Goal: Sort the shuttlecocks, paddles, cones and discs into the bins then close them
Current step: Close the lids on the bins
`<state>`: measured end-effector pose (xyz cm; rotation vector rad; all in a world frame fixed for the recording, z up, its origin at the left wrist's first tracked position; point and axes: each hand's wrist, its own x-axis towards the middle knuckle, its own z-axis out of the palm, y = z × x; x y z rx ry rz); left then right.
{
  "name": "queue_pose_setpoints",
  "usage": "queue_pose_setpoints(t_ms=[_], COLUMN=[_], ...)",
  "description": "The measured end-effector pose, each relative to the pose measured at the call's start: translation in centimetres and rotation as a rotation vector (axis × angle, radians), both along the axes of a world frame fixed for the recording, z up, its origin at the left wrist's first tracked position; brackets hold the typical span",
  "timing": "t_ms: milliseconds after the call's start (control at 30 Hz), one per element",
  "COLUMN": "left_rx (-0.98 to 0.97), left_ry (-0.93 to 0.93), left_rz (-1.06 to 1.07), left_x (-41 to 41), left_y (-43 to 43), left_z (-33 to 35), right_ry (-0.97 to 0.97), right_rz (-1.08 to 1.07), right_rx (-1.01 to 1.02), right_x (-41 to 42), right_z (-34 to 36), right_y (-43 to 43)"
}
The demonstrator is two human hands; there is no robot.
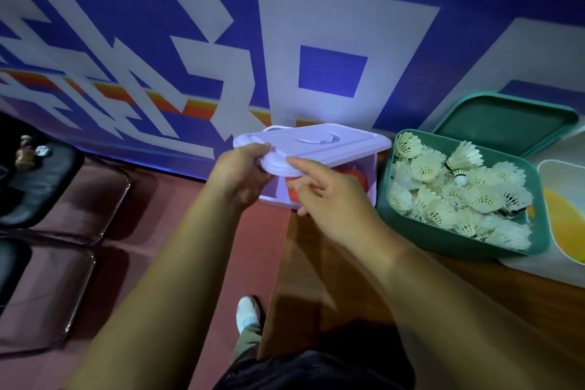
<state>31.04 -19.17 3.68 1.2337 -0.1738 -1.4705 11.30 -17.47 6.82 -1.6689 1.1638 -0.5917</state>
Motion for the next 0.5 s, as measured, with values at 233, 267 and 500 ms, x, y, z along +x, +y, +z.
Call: queue_pose_setpoints(t_ms=[233,267,500], left_rx=[0.13,0.133,0.062], left_ry=[-0.156,-0.15,-0.294], left_rz=[0.106,0.103,0.053], left_x=[3.8,4.1,4.6], left_y=[1.4,1.5,1.1], left_z=[-2.5,-3.0,-6.1], right_ry=[0.227,0.274,0.615], right_rz=[-0.384,-0.412,-0.293], right_rx=[-0.098,-0.12,0.081], right_x=[-4.4,-5.0,-6.2], right_z=[-1.5,-1.8,-3.4], right_y=[-3.2,-3.6,-5.8])
